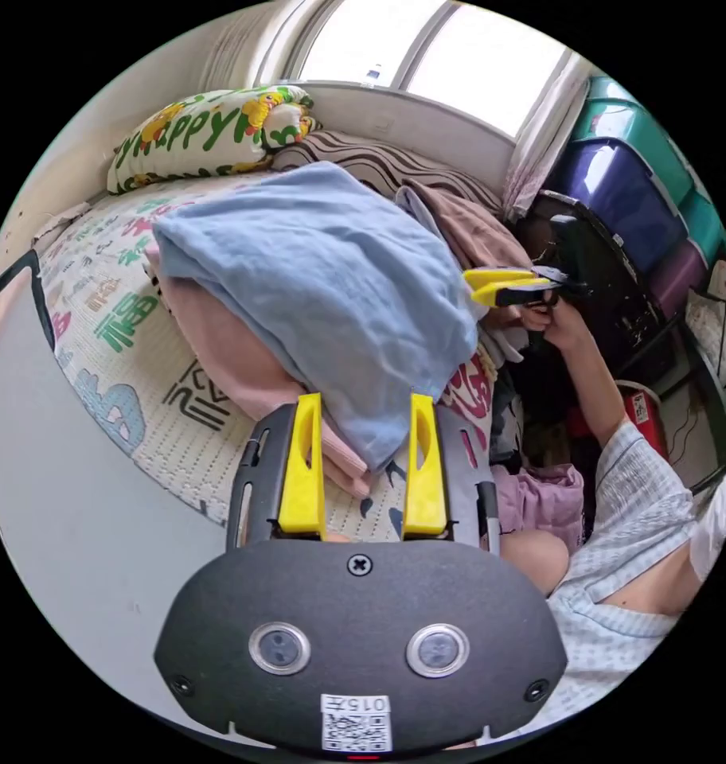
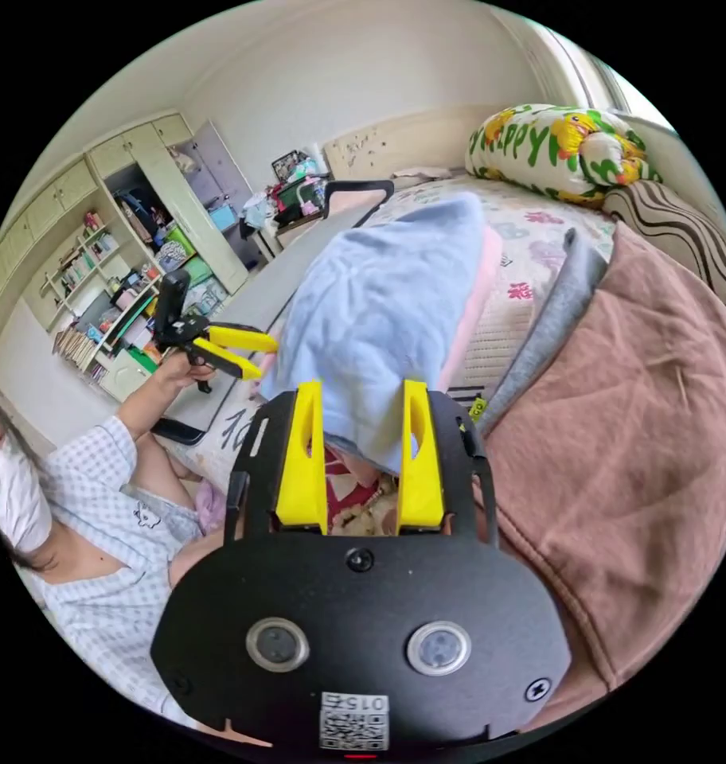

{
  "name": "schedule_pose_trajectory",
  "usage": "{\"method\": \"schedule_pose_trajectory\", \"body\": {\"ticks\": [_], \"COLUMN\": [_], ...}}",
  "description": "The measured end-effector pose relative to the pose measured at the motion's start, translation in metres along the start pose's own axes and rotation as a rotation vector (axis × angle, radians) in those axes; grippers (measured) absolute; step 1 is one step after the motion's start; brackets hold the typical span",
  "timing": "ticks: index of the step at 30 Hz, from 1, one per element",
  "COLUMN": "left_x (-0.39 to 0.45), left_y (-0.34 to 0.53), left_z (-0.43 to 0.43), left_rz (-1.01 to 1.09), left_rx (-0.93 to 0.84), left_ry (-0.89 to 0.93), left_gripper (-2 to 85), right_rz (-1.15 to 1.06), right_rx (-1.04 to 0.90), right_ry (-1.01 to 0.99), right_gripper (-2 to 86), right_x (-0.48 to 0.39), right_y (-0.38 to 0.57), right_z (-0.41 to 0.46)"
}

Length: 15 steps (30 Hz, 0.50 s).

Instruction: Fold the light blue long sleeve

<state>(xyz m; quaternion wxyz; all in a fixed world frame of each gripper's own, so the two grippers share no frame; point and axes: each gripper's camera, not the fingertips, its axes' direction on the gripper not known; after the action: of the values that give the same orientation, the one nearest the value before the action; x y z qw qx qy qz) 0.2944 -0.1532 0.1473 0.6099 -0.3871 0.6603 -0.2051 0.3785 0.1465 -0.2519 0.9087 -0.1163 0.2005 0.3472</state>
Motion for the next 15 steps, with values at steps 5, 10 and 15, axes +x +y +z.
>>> {"method": "schedule_pose_trajectory", "body": {"ticks": [5, 10, 15], "left_x": [-0.003, -0.032, -0.035], "left_y": [-0.011, 0.004, 0.050], "left_z": [-0.008, -0.076, -0.225], "left_rz": [0.029, -0.037, 0.022], "left_rx": [-0.024, 0.196, 0.626], "left_ry": [0.044, 0.297, 0.484], "left_gripper": [6.8, 2.2, 0.7], "right_rz": [0.034, 0.050, -0.016], "right_rx": [0.010, 0.102, 0.291], "right_ry": [-0.055, -0.080, -0.240], "right_gripper": [8.2, 5.7, 5.1], "right_x": [0.014, 0.003, -0.042], "right_y": [0.004, 0.010, 0.006], "right_z": [-0.003, -0.020, -0.053]}}
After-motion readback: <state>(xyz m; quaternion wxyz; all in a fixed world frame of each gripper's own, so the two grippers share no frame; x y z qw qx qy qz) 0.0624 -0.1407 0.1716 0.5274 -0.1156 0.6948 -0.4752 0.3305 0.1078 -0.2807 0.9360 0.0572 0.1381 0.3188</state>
